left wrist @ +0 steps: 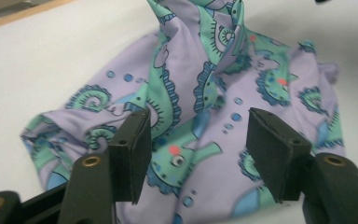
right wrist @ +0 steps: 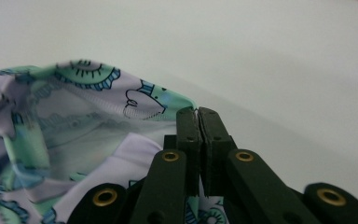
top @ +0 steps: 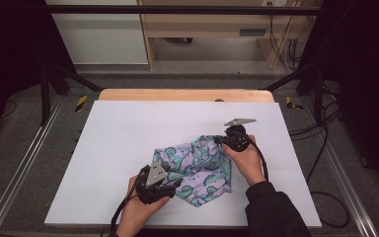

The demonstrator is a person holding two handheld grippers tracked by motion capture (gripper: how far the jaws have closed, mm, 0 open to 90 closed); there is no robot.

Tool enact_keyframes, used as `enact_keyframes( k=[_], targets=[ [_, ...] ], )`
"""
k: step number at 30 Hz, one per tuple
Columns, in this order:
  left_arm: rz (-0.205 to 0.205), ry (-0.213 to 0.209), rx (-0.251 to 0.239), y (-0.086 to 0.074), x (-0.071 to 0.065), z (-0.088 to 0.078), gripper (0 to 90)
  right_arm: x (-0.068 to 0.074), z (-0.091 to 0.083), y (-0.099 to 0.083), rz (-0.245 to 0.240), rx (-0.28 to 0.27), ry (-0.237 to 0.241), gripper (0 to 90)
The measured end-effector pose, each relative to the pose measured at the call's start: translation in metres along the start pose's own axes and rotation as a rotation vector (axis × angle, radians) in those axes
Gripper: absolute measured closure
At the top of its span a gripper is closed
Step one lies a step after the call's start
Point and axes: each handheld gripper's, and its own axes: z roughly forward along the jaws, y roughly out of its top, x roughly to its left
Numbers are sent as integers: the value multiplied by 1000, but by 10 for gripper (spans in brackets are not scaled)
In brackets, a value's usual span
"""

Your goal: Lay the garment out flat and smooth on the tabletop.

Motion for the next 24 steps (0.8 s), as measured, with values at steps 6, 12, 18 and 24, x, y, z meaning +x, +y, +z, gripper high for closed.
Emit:
enact_keyframes(
  k=[6,12,18,24],
  targets=[
    [-22,-1,6,4,5,10,427,-12,20,-9,25,51,-18,878],
    [-29,7,5,8,3,18,423,-10,19,-11,29,51,-13,849],
    [-29,10,15,7,1,20,421,-3,5,-12,10,19,0,727],
    [-15,13,13,8,-4,20,421,5,-15,-15,-16,-3,0,632]
  ],
)
